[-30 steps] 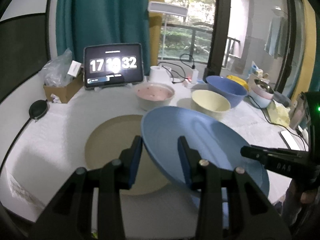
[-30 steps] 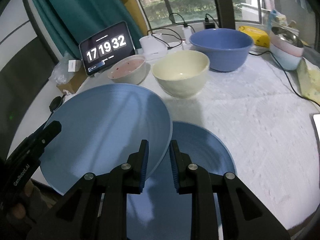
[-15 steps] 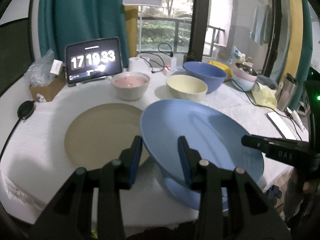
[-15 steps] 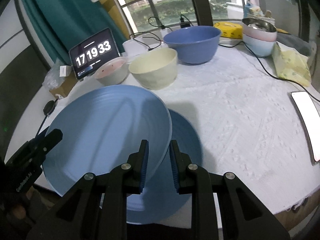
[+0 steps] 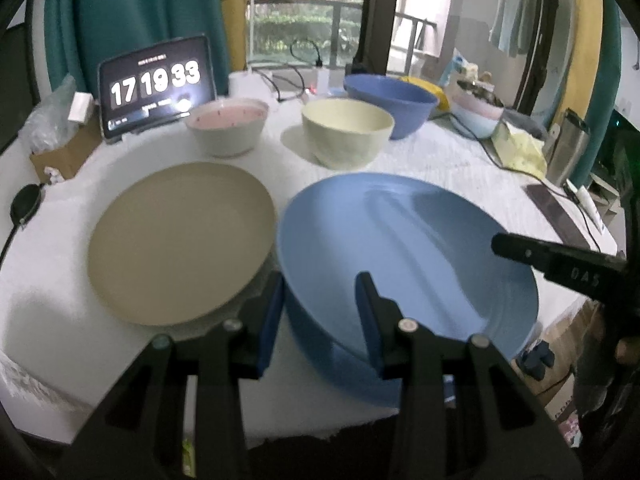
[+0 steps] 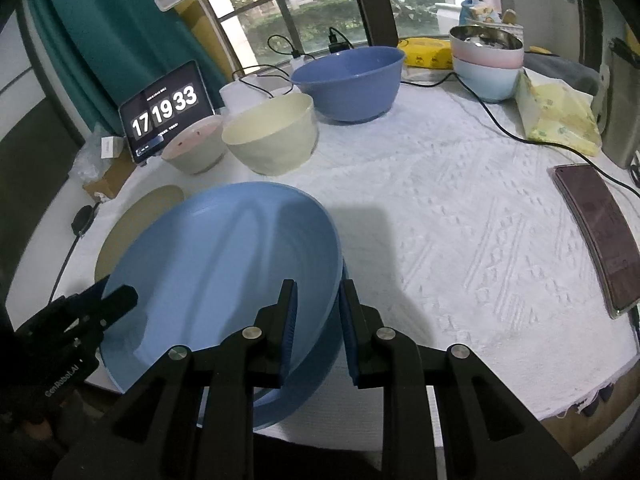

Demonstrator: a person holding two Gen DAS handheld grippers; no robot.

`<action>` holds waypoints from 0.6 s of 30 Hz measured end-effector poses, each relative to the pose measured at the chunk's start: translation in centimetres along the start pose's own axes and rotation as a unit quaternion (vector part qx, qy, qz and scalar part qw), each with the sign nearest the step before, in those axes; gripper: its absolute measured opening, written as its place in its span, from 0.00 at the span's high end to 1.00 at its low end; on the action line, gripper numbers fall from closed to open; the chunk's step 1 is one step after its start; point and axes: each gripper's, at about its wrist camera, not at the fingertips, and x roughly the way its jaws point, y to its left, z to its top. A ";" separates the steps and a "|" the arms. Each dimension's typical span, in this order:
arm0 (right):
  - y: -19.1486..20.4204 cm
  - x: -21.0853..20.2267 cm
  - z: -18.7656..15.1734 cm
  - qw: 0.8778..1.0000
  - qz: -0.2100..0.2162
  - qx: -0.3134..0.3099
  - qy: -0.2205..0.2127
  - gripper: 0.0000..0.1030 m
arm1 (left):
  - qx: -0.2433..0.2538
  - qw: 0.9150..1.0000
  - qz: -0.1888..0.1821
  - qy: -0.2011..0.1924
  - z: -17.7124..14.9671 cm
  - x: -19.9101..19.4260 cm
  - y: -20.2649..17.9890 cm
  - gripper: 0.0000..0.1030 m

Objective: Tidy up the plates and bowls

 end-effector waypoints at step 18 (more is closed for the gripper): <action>-0.5 0.3 0.4 1.000 -0.011 -0.004 0.000 0.77 | -0.009 1.000 0.013 0.015 0.5 0.8 1.2 0.54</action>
